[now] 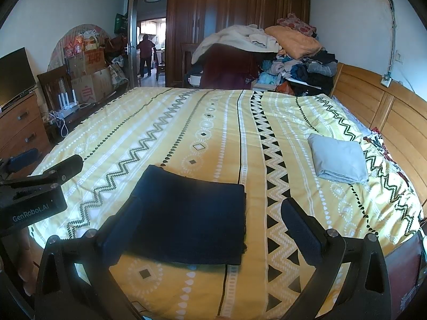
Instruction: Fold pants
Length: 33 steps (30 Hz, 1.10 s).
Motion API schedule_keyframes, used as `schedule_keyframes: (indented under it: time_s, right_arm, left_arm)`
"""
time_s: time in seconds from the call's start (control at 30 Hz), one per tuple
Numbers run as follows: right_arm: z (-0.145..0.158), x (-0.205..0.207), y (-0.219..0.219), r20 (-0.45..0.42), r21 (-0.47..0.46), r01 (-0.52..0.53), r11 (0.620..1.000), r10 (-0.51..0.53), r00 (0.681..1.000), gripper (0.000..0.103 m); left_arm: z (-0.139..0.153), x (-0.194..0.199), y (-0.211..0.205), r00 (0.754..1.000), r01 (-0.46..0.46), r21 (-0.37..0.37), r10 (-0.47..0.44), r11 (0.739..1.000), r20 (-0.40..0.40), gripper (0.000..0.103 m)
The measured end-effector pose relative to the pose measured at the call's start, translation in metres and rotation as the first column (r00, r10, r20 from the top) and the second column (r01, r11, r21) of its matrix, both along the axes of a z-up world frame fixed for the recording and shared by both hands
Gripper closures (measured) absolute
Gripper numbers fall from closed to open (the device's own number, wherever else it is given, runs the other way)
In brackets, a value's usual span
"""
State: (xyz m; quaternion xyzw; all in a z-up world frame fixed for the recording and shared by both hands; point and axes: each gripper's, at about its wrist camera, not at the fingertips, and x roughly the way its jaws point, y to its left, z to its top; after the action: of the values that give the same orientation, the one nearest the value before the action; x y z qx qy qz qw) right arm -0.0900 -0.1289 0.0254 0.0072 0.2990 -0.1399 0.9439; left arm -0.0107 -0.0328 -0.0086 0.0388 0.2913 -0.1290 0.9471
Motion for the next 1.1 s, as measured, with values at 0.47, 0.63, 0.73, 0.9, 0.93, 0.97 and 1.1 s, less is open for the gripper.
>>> schedule_keyframes:
  time_s: [0.47,0.63,0.73,0.9,0.93,0.97,1.1]
  right_arm:
    - [-0.009,0.006,0.001,-0.008,0.003,0.005,1.0,-0.005,1.0,0.0]
    - [-0.01,0.005,0.001,-0.004,-0.002,0.004,1.0,-0.004,1.0,0.0]
    - [-0.011,0.005,0.0,-0.005,-0.009,0.004,1.0,-0.004,1.0,0.0]
    - [-0.011,0.005,-0.001,-0.005,-0.009,0.006,1.0,-0.006,1.0,0.0]
    - [-0.011,0.006,-0.001,-0.006,-0.01,0.008,1.0,-0.008,1.0,0.0]
    - [-0.012,0.006,-0.002,-0.007,-0.009,0.007,1.0,-0.008,1.0,0.0]
    - [-0.013,0.007,-0.002,-0.012,-0.01,0.009,1.0,-0.009,1.0,0.0]
  left_arm:
    - [-0.006,0.008,0.012,1.0,-0.016,-0.01,0.016,1.0,-0.02,0.0]
    - [0.002,-0.001,0.01,0.996,-0.059,0.033,0.056,0.998,0.067,0.0]
    - [0.008,-0.008,0.008,0.99,-0.075,0.048,0.069,0.996,0.125,0.0]
    - [0.012,-0.008,0.007,0.987,-0.068,0.058,0.058,0.996,0.151,0.0]
    - [0.012,-0.007,0.007,0.987,-0.065,0.057,0.056,0.996,0.147,0.0]
    - [0.012,-0.006,0.007,0.988,-0.063,0.056,0.054,0.996,0.143,0.0]
    - [0.01,-0.005,0.006,0.988,-0.065,0.059,0.056,0.996,0.141,0.0]
